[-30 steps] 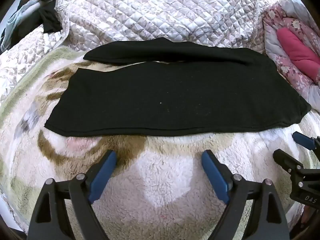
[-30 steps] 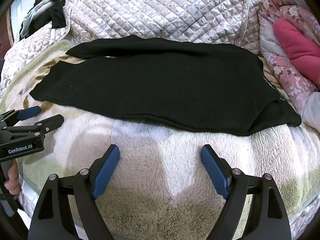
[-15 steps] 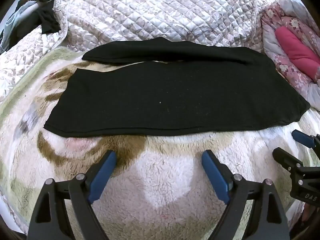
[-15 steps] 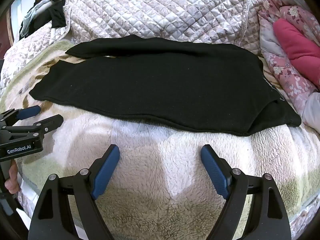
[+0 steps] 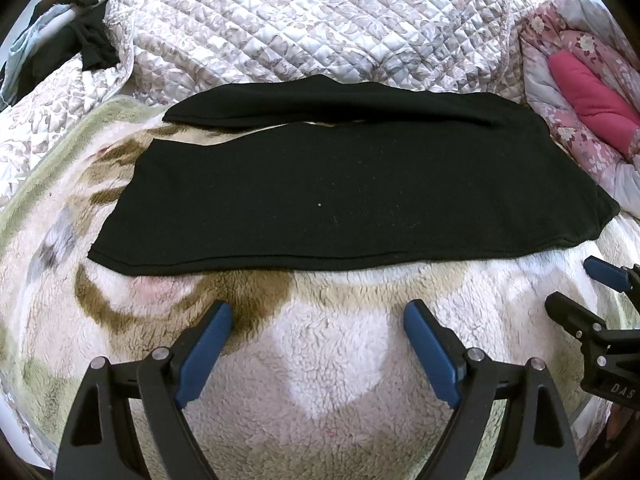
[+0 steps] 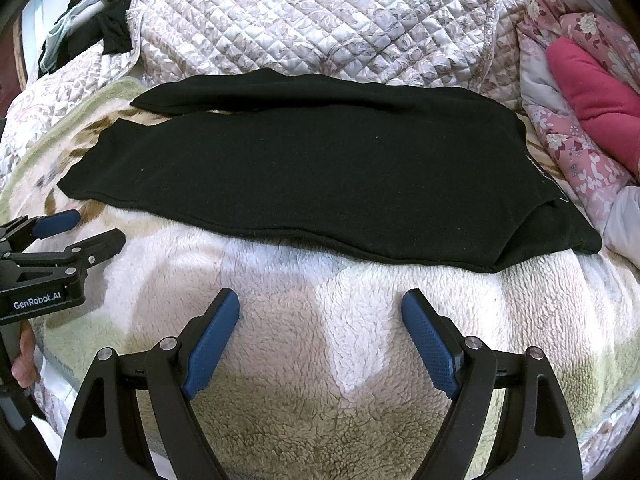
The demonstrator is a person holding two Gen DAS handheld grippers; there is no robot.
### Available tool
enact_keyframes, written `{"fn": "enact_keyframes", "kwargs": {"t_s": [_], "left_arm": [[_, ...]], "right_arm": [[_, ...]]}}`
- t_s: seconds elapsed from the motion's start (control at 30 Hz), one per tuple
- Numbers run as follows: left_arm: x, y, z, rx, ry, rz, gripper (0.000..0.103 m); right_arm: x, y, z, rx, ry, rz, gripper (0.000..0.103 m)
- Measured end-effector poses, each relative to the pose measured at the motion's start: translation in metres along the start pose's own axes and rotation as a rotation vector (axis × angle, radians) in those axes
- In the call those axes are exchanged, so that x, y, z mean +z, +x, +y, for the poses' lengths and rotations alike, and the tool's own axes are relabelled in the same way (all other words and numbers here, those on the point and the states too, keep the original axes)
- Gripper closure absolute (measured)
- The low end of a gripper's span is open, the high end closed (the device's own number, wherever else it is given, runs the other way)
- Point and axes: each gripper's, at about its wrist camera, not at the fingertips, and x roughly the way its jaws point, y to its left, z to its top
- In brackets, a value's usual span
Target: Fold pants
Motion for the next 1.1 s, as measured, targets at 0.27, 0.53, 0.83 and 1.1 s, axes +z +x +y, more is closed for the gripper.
{"fn": "enact_keyframes", "kwargs": {"t_s": [0.27,0.53,0.83,1.1], "left_arm": [[0.0011,-0.0004,-0.0006,-0.001,0.004,0.000,0.013],[0.0017,-0.0014,-0.0012,-0.001,0.006,-0.003,0.013],[0.0021,-0.0021,-0.0023,0.002,0.008,-0.004,0.013],[0.0020,-0.0022,-0.0027,0.002,0.007,-0.005,0.013]], "right_arm": [[0.0002,0.0002,0.0004,-0.001,-0.001,0.002,0.019],[0.0003,0.0003,0.0008,-0.003,-0.002,0.003,0.019],[0.0007,-0.0001,0.0008,-0.004,-0.004,0.003,0.019],[0.0012,-0.0005,0.0010,-0.005,-0.005,0.004,0.019]]}}
